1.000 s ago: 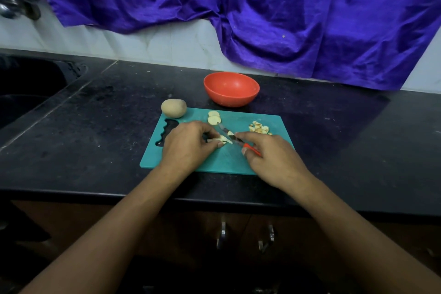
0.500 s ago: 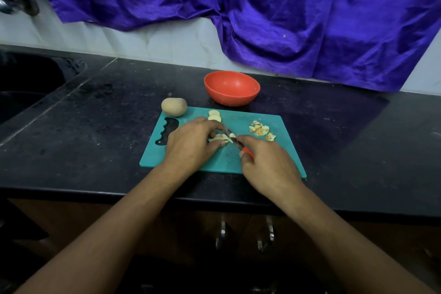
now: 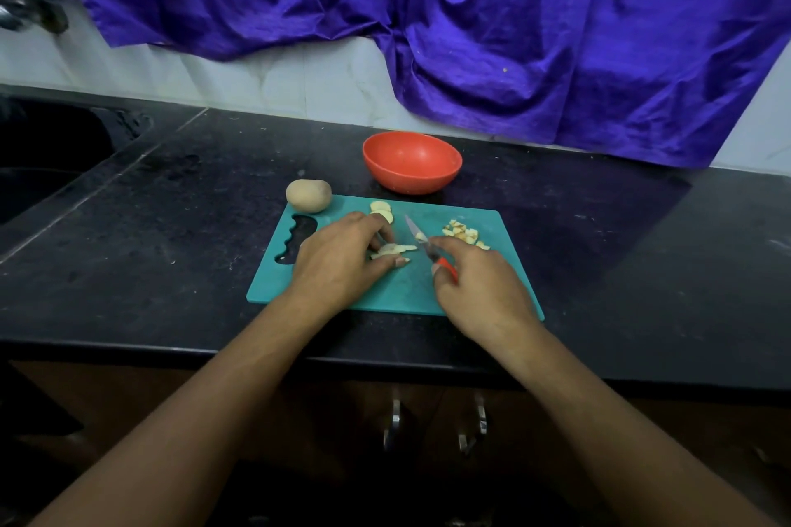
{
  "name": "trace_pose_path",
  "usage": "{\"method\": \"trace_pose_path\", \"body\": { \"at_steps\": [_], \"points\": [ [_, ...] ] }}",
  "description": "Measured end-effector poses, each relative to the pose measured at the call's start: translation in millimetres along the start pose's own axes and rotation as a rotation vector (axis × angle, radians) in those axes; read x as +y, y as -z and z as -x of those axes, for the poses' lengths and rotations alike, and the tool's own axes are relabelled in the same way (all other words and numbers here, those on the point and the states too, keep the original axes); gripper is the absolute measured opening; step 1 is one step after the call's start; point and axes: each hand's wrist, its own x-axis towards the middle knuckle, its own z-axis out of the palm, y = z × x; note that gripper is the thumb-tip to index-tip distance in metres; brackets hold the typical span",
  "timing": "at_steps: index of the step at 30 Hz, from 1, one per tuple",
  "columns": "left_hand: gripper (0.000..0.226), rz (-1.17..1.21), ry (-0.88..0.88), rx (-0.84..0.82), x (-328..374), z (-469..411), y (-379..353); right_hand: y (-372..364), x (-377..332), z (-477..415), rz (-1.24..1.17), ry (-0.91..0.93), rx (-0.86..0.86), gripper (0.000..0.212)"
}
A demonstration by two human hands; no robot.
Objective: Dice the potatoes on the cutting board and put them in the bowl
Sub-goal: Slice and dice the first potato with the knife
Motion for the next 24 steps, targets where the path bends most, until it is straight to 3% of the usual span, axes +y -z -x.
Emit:
{"method": "trace_pose_path", "body": {
  "at_steps": [5,14,24],
  "points": [
    [0.052,0.029,0.020,-0.005,-7,1,3,6,-4,7,0.156,-0.027,-0.023,0.045],
    [0.025,0.019,0.042,-0.041,-2,-2,8,7,-12,5,0.268,0.128,-0.078,0.044],
    [0.028,0.034,0.046,-0.014,-2,0,7,7,-2,4,0.142,0.094,-0.032,0.043]
  ]
}}
